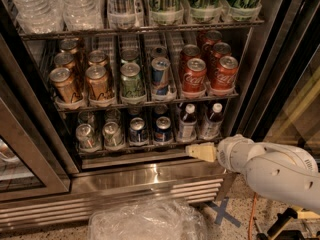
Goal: Pick blue plastic bottle from bottom shelf of fridge
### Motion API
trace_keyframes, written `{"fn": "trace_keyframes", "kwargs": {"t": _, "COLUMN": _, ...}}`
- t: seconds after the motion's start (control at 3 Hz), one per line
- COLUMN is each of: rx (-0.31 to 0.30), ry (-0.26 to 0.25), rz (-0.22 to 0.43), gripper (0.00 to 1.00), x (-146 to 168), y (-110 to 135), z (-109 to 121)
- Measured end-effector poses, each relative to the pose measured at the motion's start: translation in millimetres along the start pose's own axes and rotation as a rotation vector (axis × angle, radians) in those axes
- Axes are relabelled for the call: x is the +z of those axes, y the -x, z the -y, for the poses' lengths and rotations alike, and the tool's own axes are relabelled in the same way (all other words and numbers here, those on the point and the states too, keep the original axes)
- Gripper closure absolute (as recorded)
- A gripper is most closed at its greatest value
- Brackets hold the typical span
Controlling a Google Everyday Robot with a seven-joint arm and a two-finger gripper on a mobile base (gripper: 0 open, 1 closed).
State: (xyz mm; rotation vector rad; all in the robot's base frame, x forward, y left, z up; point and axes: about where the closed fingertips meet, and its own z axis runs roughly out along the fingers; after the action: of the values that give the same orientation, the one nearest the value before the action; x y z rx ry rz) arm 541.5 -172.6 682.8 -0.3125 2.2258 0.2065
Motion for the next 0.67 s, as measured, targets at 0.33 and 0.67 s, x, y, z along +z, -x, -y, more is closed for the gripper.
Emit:
{"fn": "trace_keyframes", "kwargs": {"t": 0.33, "rx": 0.005, "ry": 0.001, "rz": 0.011, "gripper": 0.00, "x": -0.3, "y": 3.0, "z": -0.7}}
{"fn": "trace_keyframes", "kwargs": {"t": 0.67, "rx": 0.042, "ry": 0.004, "rz": 0.037, "gripper": 0.00, "x": 9.1, "y": 4.4, "z": -1.4}}
